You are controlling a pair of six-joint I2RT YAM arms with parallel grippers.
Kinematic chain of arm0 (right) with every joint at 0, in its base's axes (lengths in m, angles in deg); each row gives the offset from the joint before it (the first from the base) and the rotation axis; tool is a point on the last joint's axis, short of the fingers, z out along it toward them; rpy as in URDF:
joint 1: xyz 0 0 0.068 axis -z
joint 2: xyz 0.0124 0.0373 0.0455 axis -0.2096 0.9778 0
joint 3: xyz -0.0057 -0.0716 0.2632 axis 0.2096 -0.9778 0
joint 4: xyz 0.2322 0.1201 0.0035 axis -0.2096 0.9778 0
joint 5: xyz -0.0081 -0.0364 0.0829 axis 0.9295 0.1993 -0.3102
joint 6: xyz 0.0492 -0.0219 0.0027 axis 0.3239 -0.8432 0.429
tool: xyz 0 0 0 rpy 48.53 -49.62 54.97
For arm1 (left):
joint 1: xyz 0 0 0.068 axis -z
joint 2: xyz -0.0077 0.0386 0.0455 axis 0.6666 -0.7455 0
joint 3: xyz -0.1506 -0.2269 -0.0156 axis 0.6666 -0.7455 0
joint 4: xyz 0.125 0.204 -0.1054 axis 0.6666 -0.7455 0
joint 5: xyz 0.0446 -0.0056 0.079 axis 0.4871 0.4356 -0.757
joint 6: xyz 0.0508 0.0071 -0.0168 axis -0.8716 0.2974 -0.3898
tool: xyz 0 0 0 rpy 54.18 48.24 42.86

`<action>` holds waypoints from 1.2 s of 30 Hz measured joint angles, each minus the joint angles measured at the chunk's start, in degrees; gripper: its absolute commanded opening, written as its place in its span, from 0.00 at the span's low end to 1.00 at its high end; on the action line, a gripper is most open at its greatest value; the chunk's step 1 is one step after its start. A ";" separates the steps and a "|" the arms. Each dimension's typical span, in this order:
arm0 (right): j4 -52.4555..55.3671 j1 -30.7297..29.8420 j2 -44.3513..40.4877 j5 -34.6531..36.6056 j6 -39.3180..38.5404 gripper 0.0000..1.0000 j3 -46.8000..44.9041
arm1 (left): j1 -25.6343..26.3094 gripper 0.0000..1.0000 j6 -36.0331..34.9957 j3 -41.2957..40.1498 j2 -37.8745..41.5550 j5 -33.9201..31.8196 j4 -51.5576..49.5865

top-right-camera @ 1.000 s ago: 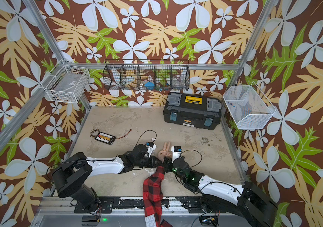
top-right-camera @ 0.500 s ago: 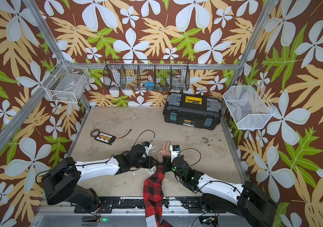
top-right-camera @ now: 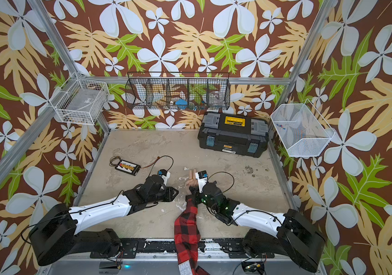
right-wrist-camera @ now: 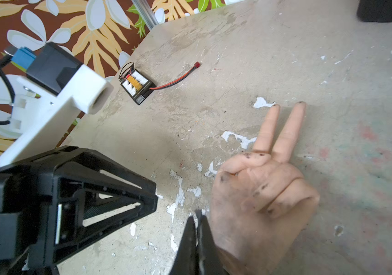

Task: Take off the watch
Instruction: Untie the watch from the hand.

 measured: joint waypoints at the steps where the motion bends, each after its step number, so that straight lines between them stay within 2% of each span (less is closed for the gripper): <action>1: 0.07 0.00 -0.02 -0.07 -0.13 0.03 0.11 | -0.02 0.35 -0.15 -0.07 0.02 0.11 0.15; 10: 3.52 0.81 -5.81 -0.76 -2.23 0.48 0.68 | -0.09 0.38 -8.55 5.40 1.07 1.01 -0.61; 12: 3.85 1.44 -8.17 -0.63 -2.80 0.53 0.13 | -0.15 0.38 -11.28 7.28 1.66 0.50 -1.38; 18: 6.29 4.85 -14.14 0.20 -3.17 0.56 -2.36 | -0.28 0.42 -21.22 12.11 2.40 2.21 -3.17; 28: 9.77 10.93 -19.08 0.15 -3.67 0.57 -6.32 | -0.09 0.42 -46.64 20.31 -1.66 11.69 -8.24; 36: 9.81 11.61 -21.42 0.70 -4.00 0.57 -11.13 | 4.94 0.42 -64.46 26.38 -9.20 12.17 -15.72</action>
